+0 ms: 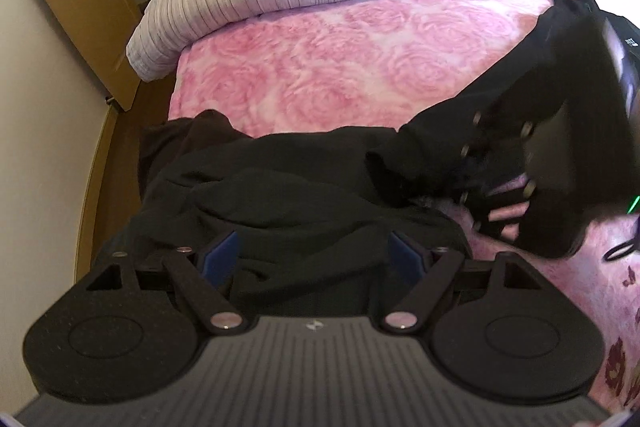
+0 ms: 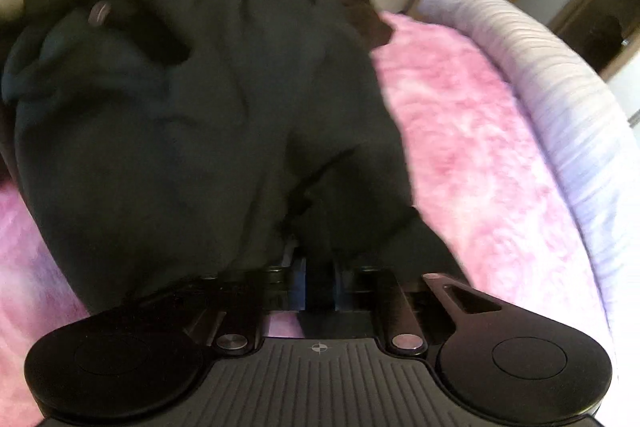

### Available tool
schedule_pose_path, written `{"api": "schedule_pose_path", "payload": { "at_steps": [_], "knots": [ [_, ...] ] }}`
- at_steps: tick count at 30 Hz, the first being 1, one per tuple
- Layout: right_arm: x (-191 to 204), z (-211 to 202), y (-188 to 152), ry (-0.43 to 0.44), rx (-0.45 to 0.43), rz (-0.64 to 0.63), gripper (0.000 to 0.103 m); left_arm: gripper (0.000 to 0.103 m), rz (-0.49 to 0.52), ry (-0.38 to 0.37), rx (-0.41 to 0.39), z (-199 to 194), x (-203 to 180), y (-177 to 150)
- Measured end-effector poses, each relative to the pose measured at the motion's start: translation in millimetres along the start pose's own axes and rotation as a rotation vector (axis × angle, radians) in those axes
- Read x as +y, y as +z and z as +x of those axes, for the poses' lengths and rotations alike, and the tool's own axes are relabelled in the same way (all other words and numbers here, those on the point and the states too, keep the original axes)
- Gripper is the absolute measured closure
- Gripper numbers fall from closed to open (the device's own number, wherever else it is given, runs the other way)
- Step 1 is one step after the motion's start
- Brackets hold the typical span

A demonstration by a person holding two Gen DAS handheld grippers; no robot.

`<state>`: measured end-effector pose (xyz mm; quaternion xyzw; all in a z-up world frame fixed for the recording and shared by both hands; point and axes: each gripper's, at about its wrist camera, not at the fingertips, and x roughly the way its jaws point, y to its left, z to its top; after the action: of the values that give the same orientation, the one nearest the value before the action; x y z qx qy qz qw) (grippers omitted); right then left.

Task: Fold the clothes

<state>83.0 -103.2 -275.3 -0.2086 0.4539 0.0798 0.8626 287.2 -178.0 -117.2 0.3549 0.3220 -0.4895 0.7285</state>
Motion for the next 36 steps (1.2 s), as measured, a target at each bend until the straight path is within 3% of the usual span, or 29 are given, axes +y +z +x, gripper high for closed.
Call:
{"api": "schedule_pose_path", "payload": {
  "at_steps": [6, 13, 16, 20, 24, 27, 31, 34, 36],
  "knots": [
    [-82.5, -92.3, -8.6, -0.025, -0.183, 0.303, 0.094, 0.024, 0.012, -0.075, -0.04, -8.8, -29.0, 22.9],
    [-190.3, -218.5, -67.5, -0.13, -0.379, 0.612, 0.094, 0.024, 0.143, -0.219, -0.1, -8.0, -125.6, 77.8],
    [-244.0, -260.5, -117.0, -0.181, -0.45, 0.747, 0.094, 0.024, 0.194, -0.265, -0.141, -14.8, -177.0, 105.9],
    [-305.7, -333.1, -198.5, -0.254, -0.541, 0.837, 0.094, 0.024, 0.248, -0.284, -0.176, -25.4, -250.6, 137.9],
    [-353.5, -400.1, -315.0, -0.404, -0.6, 0.947, 0.094, 0.024, 0.24, -0.272, -0.143, -23.3, -325.8, 160.5],
    [-368.2, -418.2, -420.1, -0.485, -0.533, 1.072, 0.094, 0.024, 0.196, -0.277, -0.081, -10.5, -388.2, 173.0],
    [-389.6, -369.2, -557.3, -0.45, -0.338, 1.325, 0.094, 0.024, 0.175, -0.278, 0.01, 18.5, -461.3, 183.0],
    [-403.6, -335.7, -617.5, -0.394, -0.236, 1.434, 0.094, 0.024, 0.193, -0.275, 0.059, 40.3, -501.6, 180.9],
    [-407.6, -330.9, -632.8, -0.368, -0.232, 1.461, 0.094, 0.024, 0.217, -0.273, 0.073, 49.2, -515.9, 184.9]
  ]
}}
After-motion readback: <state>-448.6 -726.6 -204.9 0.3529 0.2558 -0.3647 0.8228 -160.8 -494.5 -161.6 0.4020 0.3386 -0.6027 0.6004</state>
